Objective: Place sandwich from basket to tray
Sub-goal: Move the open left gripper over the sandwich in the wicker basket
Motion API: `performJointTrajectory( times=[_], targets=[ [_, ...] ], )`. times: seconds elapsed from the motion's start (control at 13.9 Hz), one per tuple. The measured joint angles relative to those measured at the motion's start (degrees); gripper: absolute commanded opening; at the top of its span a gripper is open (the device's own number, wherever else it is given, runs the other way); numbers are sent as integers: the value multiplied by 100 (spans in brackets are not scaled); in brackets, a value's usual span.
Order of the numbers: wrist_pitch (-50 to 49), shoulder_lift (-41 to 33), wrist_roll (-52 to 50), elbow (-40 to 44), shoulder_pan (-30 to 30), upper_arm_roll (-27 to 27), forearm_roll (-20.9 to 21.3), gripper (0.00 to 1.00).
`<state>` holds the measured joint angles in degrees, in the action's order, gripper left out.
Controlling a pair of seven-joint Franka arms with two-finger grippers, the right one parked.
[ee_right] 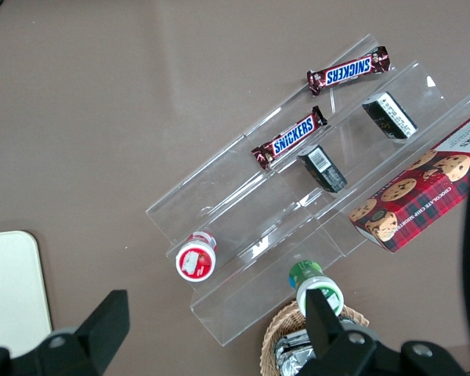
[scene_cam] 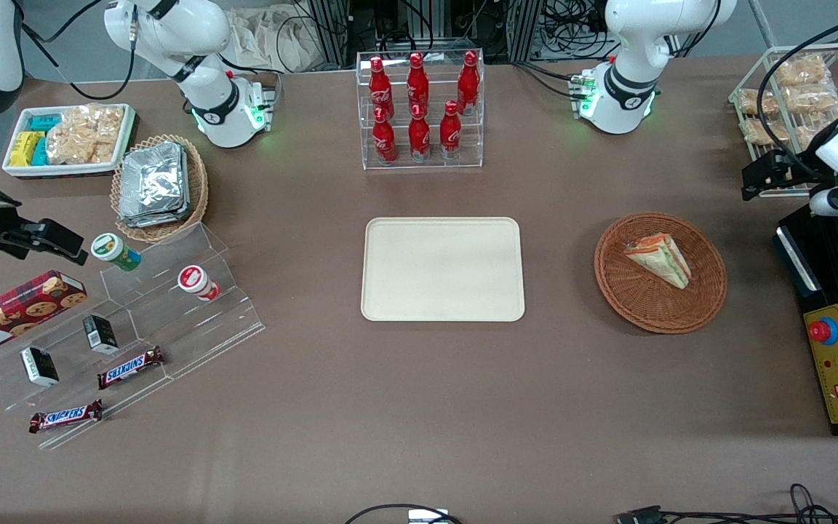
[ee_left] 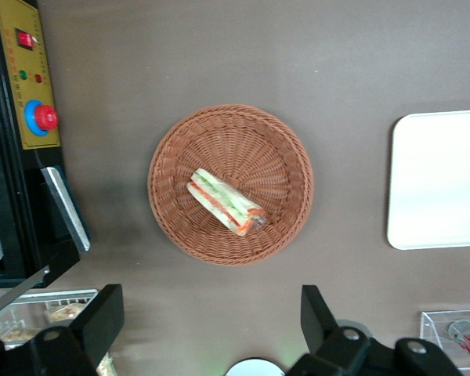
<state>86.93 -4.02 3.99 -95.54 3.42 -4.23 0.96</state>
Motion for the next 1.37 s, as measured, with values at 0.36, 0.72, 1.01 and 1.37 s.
performJointTrajectory(
  times=[0.36, 0.72, 1.01, 1.37],
  targets=[
    [-29, 1, -22, 38, 0, 0, -108, 100],
    [138, 49, -668, -389, 4, 17, -106, 100],
    [1418, -297, -1474, -1798, 14, 105, -105, 100],
    [2680, -683, -2268, -3290, 15, 126, -105, 100]
  ],
)
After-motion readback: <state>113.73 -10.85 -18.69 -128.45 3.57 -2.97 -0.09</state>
